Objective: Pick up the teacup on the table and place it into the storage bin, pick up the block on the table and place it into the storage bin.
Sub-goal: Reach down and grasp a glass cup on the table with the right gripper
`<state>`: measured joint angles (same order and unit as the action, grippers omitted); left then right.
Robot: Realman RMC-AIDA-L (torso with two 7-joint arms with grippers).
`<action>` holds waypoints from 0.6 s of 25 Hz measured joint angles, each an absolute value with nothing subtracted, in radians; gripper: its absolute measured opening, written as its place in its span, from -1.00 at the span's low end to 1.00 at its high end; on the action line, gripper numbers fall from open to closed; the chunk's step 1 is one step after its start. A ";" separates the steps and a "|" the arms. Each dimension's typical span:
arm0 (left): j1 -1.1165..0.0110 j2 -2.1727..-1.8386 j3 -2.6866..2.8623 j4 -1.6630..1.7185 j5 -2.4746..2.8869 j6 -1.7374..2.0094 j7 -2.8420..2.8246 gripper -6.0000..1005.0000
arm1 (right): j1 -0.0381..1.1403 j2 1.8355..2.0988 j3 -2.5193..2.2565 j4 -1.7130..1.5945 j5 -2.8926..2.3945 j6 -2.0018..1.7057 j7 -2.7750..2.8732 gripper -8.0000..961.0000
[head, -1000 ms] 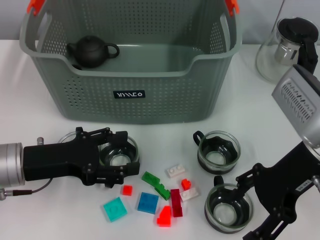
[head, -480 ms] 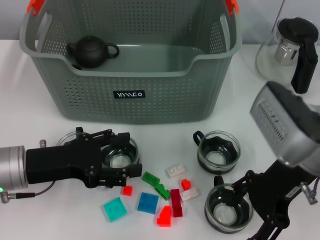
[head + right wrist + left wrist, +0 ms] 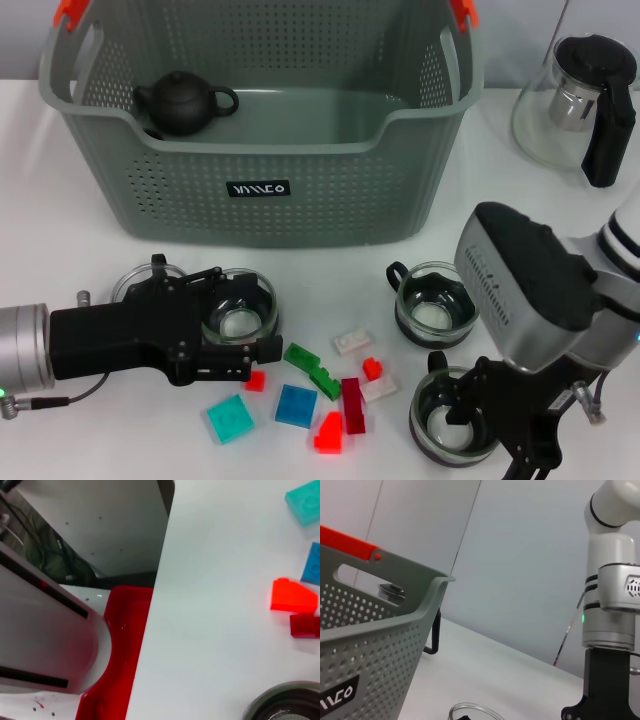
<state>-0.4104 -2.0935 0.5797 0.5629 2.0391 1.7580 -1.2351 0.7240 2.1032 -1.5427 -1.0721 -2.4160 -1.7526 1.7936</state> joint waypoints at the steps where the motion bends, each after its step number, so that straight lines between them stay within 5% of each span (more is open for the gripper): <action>1: -0.409 -2.094 0.580 0.563 2.039 1.758 -1.233 0.85 | 0.724 2.104 -1.552 -1.073 -2.416 -1.749 1.798 0.97; 15: -0.408 -2.097 0.580 0.562 2.037 1.755 -1.229 0.85 | 0.752 2.106 -1.629 -1.079 -2.438 -1.710 1.829 0.95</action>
<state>-0.4077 -2.0970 0.5799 0.5620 2.0370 1.7550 -1.2286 0.7515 2.1064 -1.6289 -1.0791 -2.4376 -1.7105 1.8295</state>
